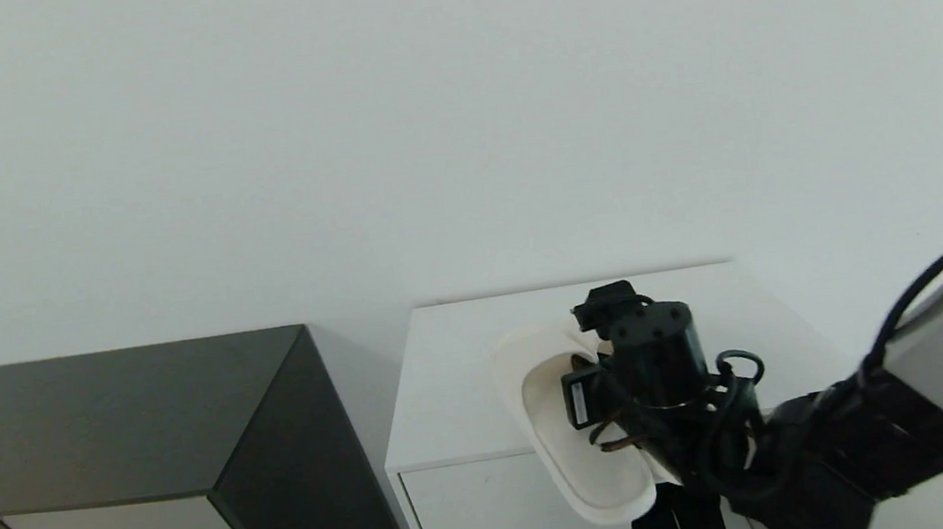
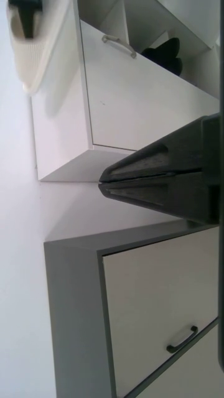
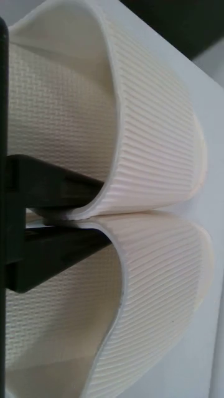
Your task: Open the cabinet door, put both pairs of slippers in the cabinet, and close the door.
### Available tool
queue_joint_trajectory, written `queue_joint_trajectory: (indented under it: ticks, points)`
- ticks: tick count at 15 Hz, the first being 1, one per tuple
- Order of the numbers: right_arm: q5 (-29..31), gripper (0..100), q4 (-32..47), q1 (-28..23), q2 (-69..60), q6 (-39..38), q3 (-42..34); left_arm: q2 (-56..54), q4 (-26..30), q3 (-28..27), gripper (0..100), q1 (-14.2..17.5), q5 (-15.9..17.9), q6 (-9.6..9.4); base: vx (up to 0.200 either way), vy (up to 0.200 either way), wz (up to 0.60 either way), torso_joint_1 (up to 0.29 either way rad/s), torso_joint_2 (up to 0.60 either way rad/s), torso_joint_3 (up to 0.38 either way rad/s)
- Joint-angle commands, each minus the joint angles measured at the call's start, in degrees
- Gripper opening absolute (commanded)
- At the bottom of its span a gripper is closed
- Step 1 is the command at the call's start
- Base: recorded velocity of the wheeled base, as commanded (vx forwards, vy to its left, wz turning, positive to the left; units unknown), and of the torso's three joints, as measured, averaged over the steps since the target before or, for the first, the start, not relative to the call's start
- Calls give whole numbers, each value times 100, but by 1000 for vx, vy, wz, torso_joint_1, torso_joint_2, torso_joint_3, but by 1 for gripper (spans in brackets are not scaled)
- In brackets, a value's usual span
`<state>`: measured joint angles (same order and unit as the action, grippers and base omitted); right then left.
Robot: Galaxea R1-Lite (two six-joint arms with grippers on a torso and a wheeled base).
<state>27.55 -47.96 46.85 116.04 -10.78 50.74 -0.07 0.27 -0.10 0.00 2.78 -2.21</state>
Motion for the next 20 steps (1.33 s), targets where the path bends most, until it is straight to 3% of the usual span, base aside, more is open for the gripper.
queue_joint_trajectory:
  ticks: [1, 9, 20]
  points:
    - [-338, 0, -117, 79, -1163, 5, -1057, 7, 0, 1, 0, 0, 3, -8, 0, 0, 0, 0, 0, 0]
    - [-356, 0, -135, 184, -1040, -12, -1101, 7, 0, 1, 0, 0, 3, -17, 0, 0, 0, 0, 0, 0]
    - [-338, 0, -135, 342, -794, -30, -1101, 7, 0, 1, 0, 0, 3, -17, -200, 0, 0, 2, 1, 2]
